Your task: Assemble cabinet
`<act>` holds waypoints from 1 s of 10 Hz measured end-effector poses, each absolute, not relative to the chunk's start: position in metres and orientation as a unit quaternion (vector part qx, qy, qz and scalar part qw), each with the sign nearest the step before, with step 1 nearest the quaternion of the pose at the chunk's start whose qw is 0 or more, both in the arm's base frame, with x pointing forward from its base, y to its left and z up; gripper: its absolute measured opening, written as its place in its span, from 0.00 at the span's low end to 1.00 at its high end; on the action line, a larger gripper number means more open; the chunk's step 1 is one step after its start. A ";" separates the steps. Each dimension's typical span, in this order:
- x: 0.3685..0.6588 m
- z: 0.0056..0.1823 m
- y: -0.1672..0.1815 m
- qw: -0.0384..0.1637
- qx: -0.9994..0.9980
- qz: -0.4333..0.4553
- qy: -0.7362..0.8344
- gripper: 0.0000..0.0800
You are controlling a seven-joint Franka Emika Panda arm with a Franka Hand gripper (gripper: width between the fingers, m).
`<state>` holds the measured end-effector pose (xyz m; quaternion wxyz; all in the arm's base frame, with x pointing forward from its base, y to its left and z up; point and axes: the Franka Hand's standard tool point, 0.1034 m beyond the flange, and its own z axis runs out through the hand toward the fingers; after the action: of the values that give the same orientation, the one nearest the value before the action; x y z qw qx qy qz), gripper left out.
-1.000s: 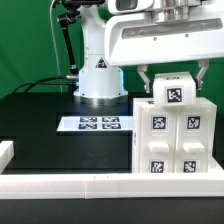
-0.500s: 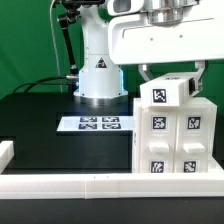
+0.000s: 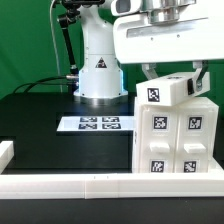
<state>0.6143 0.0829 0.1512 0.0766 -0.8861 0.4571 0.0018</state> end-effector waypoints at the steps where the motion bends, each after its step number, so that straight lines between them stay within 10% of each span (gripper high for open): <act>1: 0.612 0.150 0.083 0.080 -0.863 0.009 0.499 0.68; 10: 0.612 0.149 0.084 0.094 -0.598 0.060 0.794 0.68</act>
Offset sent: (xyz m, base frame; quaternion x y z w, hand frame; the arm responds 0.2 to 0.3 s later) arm -0.0066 -0.0071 -0.0068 -0.0090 0.0067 0.2343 0.9721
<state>0.6123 0.0845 0.1487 0.0937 -0.5981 0.7937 0.0598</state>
